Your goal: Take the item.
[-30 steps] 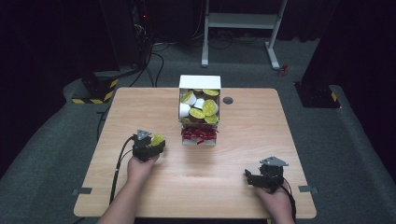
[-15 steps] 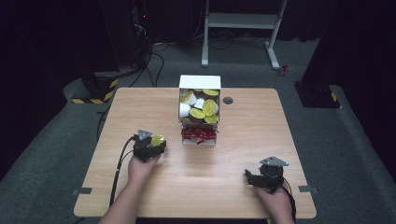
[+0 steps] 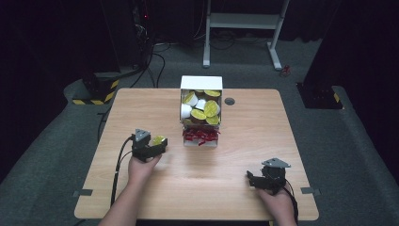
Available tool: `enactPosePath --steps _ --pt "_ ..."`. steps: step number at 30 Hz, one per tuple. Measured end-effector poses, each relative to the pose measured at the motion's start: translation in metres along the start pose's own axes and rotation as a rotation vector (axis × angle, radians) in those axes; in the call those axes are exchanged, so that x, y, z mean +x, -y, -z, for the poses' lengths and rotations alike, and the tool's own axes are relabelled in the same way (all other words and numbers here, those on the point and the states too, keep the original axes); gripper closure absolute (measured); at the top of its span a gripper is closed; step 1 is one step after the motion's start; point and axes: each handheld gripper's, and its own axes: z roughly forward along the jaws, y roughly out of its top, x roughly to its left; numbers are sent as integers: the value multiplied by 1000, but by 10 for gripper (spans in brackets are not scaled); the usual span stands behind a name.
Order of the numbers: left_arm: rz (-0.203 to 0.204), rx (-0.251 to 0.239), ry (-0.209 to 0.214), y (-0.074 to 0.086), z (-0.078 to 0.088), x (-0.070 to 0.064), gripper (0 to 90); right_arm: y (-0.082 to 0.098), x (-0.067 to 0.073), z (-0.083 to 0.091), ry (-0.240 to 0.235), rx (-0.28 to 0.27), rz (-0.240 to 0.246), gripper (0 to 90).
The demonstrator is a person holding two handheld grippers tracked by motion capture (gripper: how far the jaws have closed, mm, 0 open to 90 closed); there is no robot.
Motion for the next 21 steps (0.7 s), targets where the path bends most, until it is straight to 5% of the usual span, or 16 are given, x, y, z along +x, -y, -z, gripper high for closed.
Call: enactPosePath --steps 17,21 --pt "-3 36 41 -5 19 6 184 0 0 0 0 0 0 103" --pt "-32 58 48 -5 26 6 147 0 0 0 0 0 0 103"
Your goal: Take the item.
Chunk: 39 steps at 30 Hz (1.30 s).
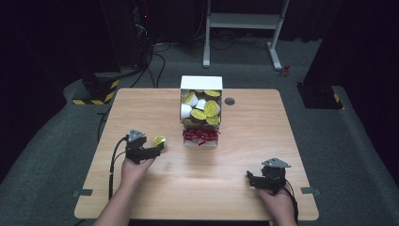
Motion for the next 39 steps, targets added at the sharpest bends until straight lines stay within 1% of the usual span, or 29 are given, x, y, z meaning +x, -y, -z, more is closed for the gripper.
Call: enactPosePath --steps 6,13,14,17,19,21,22,25,26,27,29,30,33,37,38,39 --pt "-29 0 2 0 12 0 131 0 0 0 0 0 0 103" --pt "-40 -14 21 2 24 -2 128 0 0 0 0 0 0 103" --pt "-43 -14 24 2 26 -1 128 0 0 0 0 0 0 103" --pt "-36 -14 36 4 30 0 128 0 0 0 0 0 0 103" --pt "-49 -7 34 6 33 2 130 0 0 0 0 0 0 103" --pt "-52 -5 34 10 36 4 130 0 0 0 0 0 0 103" --pt "-43 -2 38 13 38 6 131 0 0 0 0 0 0 103" --pt "-48 15 29 21 44 13 132 0 0 0 0 0 0 103" --pt "-42 24 32 24 46 15 134 0 0 0 0 0 0 103" --pt "-46 35 27 28 48 18 137 0 0 0 0 0 0 103" --pt "-51 64 17 36 50 22 138 0 0 0 0 0 0 104" --pt "-63 84 13 40 52 25 138 0 0 0 0 0 0 104" --pt "-66 128 3 56 57 34 137 0 -1 0 1 0 7 104" --pt "-88 172 -21 74 64 42 132 1 -1 1 2 0 5 104" --pt "-84 175 -19 77 66 44 131 1 -1 1 2 0 5 104" --pt "-77 167 -23 81 70 46 131 1 -1 1 2 0 4 103"
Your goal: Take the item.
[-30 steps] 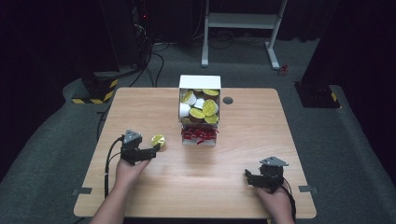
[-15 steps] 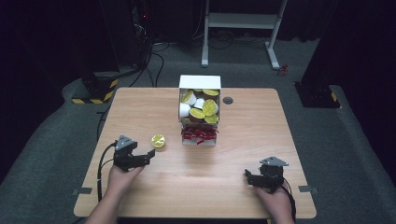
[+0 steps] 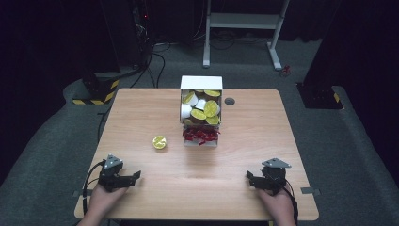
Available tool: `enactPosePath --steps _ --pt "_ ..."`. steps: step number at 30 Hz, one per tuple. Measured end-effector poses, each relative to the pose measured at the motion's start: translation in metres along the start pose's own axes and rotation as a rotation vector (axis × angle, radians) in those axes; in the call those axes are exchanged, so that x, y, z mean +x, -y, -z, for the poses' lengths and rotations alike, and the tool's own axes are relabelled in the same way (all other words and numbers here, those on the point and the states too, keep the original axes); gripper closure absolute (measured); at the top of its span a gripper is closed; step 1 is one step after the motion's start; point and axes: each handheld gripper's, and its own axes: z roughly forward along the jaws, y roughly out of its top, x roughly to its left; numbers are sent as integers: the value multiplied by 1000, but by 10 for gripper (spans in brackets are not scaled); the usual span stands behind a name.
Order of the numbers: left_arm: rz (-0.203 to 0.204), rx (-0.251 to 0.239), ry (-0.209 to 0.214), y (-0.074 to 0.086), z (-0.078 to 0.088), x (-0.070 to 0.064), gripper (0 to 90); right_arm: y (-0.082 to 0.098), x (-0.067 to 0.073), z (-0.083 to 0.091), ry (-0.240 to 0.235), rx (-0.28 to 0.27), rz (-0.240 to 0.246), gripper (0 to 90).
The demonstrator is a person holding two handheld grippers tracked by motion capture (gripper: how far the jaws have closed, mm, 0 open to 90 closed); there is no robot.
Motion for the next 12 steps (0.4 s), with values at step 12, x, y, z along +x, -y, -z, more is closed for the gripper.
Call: enactPosePath --steps 12 --pt "-81 32 -48 7 -2 -7 106 0 0 -1 7 0 -2 89"
